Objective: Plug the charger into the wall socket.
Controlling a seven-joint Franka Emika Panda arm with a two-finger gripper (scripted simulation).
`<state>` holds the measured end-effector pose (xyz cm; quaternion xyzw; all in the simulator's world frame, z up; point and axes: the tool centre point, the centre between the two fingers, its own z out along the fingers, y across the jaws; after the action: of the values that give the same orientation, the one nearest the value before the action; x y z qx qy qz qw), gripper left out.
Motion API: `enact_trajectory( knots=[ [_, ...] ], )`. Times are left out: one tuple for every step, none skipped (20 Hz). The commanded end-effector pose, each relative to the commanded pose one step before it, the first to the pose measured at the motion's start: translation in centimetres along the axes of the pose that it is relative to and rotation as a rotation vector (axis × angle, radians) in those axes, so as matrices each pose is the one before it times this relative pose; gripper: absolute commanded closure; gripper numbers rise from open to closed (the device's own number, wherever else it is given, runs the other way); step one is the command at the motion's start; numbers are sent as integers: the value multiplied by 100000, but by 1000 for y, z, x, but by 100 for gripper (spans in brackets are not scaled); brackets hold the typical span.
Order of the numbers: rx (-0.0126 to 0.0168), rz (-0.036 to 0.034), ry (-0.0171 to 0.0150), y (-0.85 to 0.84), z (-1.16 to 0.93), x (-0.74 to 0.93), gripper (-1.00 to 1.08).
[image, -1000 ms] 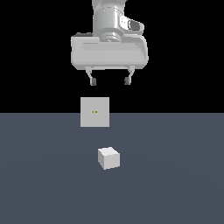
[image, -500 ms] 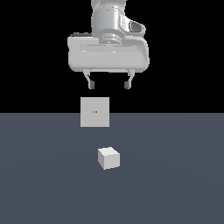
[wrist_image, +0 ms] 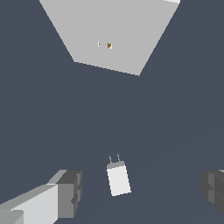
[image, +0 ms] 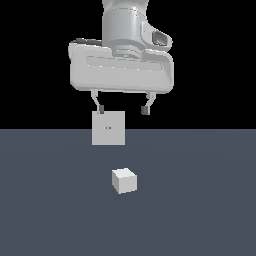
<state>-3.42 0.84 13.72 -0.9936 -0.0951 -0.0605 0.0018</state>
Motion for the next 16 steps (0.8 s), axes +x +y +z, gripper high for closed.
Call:
enact_trajectory(
  knots=[
    [538,-3007,2105,-185,943,-956,-92],
    [239,-1204,837,-79,379,-368,-92],
    [242,-1207,839,-79,380,-367,-92],
    [245,-1208,839,-78,383,-366,-92],
    [250,-1211,841,-79,385,-365,-92],
    [248,-1174,815,-76,375,-352,-92],
    [242,-1117,776,-73,358,-333,-92],
    [236,-1059,735,-69,342,-313,-92],
    [231,-1001,696,-66,325,-294,-92],
    [225,-942,656,-63,307,-274,-92],
    [217,-883,617,-60,288,-255,-92],
    [209,-823,578,-56,269,-236,-92],
    [202,-768,539,-53,252,-218,-92],
    [195,-712,497,-48,237,-200,-92],
    [187,-656,455,-44,220,-182,-92],
    [176,-599,415,-40,202,-164,-92]
  ],
)
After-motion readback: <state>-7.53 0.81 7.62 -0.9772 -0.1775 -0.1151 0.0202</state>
